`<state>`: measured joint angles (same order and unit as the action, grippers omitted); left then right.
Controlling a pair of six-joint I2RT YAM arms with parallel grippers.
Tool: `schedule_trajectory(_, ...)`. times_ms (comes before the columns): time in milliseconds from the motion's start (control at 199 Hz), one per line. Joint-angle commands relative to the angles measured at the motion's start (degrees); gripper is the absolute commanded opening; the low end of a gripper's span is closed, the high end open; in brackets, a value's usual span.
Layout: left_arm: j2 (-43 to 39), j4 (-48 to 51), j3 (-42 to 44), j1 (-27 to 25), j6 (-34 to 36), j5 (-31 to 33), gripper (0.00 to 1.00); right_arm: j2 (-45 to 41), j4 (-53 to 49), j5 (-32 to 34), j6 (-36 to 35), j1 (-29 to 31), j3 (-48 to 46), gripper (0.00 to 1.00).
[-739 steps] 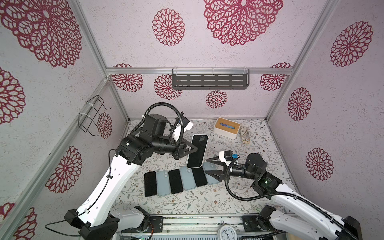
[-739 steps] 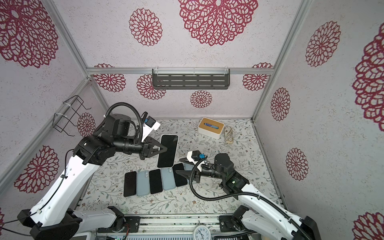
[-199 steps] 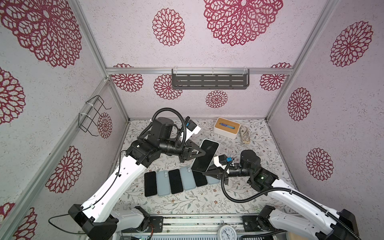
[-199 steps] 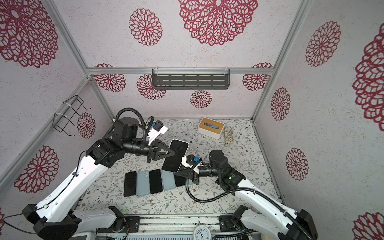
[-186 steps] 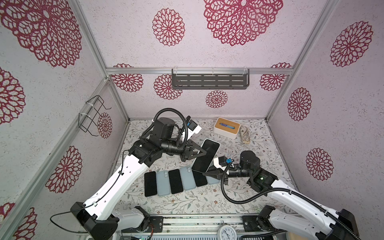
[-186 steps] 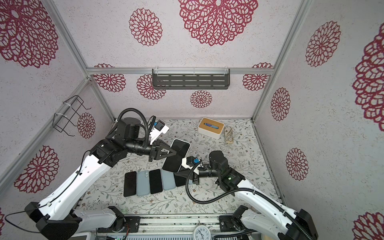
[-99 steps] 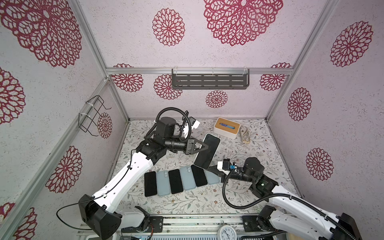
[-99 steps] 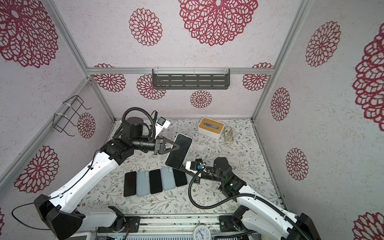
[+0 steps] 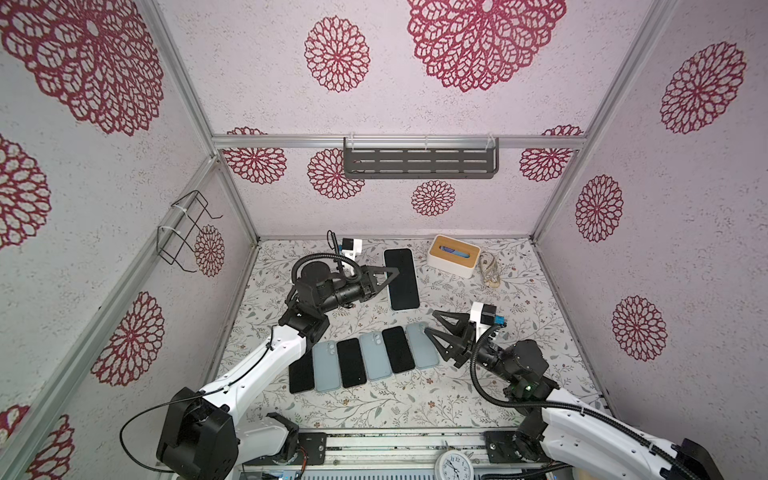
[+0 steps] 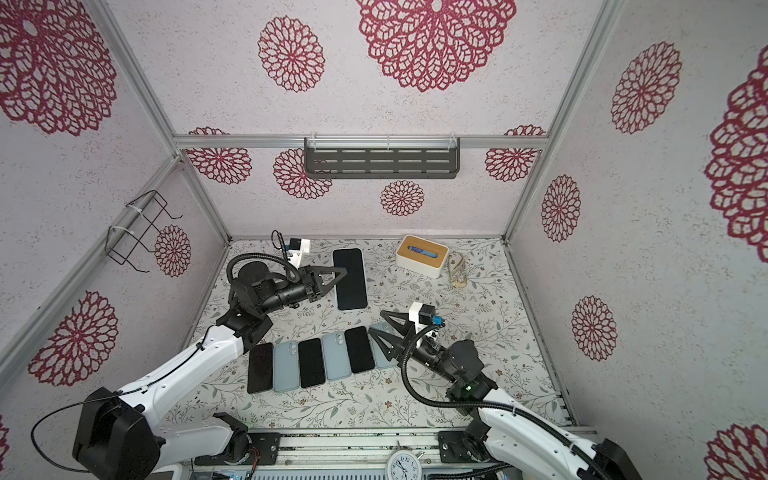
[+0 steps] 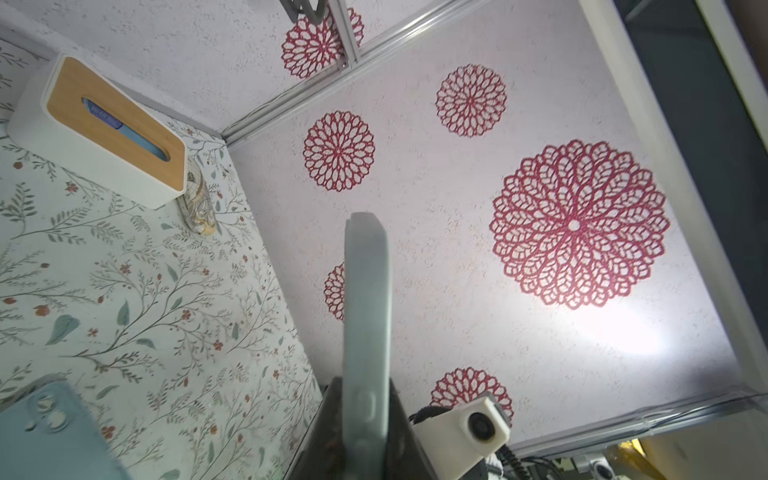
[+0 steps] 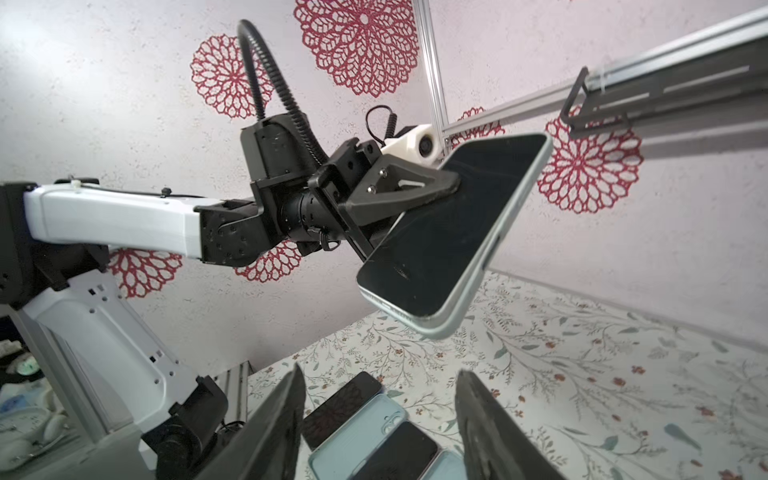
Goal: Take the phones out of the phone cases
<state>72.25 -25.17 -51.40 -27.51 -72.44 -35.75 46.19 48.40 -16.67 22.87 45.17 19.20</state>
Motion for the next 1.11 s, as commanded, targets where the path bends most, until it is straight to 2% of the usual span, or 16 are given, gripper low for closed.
schedule_trajectory(0, 0.12, -12.6, -0.9, -1.82, -7.66, 4.43, 0.0, 1.31, 5.07, 1.36, 8.05, 0.27, 2.63, 0.61)
schedule_trajectory(171, 0.4, -12.72, -0.69, -4.07, -8.25, 5.6, 0.0, 3.9, 10.16, 1.13, 11.43, 0.11, 2.8, 0.61)
schedule_trajectory(537, -0.09, -12.2, -0.28, -5.53, -6.63, 6.26, 0.0, 7.49, 17.99, -1.2, 17.34, -0.67, 3.26, 0.62)
schedule_trajectory(1100, -0.09, -14.07, -0.11, -7.02, -6.31, 5.79, 0.0, 11.01, 23.01, -1.62, 21.48, -3.55, 2.89, 0.59)
